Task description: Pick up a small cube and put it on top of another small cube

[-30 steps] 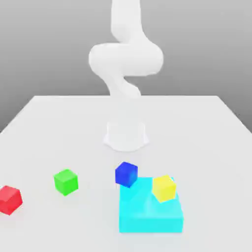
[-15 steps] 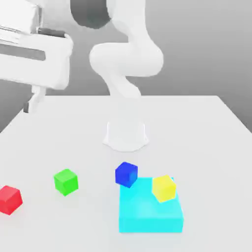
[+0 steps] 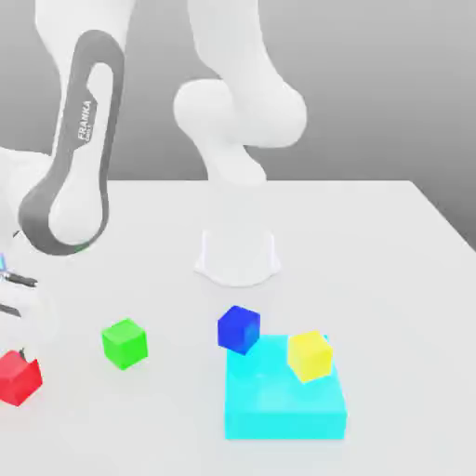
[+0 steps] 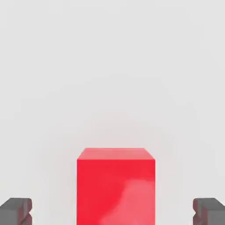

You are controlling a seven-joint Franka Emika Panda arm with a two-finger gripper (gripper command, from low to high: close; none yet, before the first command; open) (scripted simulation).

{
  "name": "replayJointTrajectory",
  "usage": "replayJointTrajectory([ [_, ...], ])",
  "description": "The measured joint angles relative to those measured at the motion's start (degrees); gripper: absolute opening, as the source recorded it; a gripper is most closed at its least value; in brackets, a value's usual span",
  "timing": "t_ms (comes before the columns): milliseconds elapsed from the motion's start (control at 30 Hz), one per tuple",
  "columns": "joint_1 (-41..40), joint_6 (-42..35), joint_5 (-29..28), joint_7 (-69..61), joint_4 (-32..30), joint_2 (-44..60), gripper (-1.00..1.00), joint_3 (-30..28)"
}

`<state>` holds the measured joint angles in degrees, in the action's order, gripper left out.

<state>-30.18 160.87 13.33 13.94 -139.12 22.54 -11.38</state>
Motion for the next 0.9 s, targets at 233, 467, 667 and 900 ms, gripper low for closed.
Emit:
replayJointTrajectory([
  [233, -1.3, 2.2, 1.2, -1.0, 0.6, 2.9, -1.00, 1.6],
  [467, 3.5, -5.8, -5.3, 5.3, -2.7, -8.6, -1.00, -2.9],
  [667, 11.8, -10.1, -14.0, 21.0, -10.6, -21.4, -1.00, -0.2],
  [900, 17.2, -15.2, -16.3, 34.3, -20.0, -35.9, -1.00, 6.7],
])
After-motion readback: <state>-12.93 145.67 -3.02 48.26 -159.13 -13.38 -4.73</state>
